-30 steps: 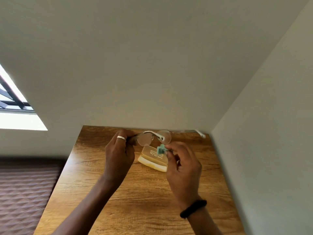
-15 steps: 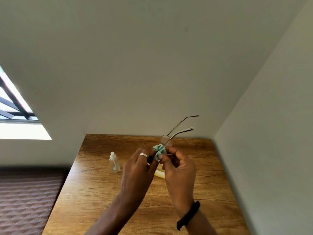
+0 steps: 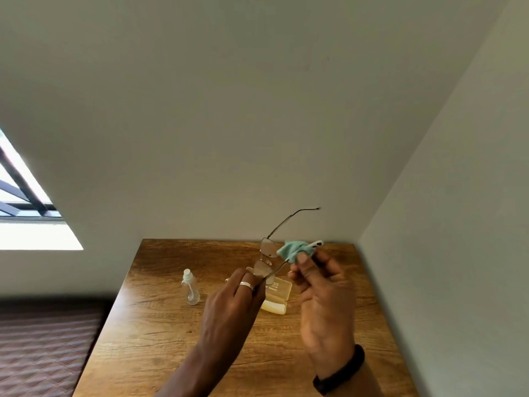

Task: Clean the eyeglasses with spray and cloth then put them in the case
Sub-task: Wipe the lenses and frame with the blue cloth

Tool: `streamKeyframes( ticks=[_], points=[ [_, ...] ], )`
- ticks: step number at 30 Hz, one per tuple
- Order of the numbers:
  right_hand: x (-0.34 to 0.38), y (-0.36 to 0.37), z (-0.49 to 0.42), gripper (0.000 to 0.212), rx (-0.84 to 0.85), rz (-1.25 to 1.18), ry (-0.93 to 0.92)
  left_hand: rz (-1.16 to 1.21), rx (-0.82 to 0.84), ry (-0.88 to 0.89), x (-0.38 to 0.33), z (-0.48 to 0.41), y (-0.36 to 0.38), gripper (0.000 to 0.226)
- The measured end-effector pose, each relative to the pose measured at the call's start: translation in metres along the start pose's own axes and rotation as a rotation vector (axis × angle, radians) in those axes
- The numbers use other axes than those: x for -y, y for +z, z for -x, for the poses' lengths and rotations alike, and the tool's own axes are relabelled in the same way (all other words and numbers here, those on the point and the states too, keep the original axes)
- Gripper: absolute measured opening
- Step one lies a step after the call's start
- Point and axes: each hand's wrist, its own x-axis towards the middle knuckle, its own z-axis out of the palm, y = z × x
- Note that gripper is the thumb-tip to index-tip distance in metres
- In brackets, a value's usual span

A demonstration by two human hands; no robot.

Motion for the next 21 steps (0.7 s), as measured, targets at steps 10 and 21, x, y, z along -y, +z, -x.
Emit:
streamKeyframes(
  ticks=[10, 21],
  points=[
    [0.077, -0.033, -0.015, 0.021, -0.002, 0.461, -0.455, -0.058, 0.160, 0.102, 0.026, 0.006, -0.003, 0.020],
    [0.035, 0.029, -0.028, 0.015, 0.574, 1.712, -0.579, -0.161, 0.194, 0.301, 0.027, -0.019, -0.010, 0.034]
  ],
)
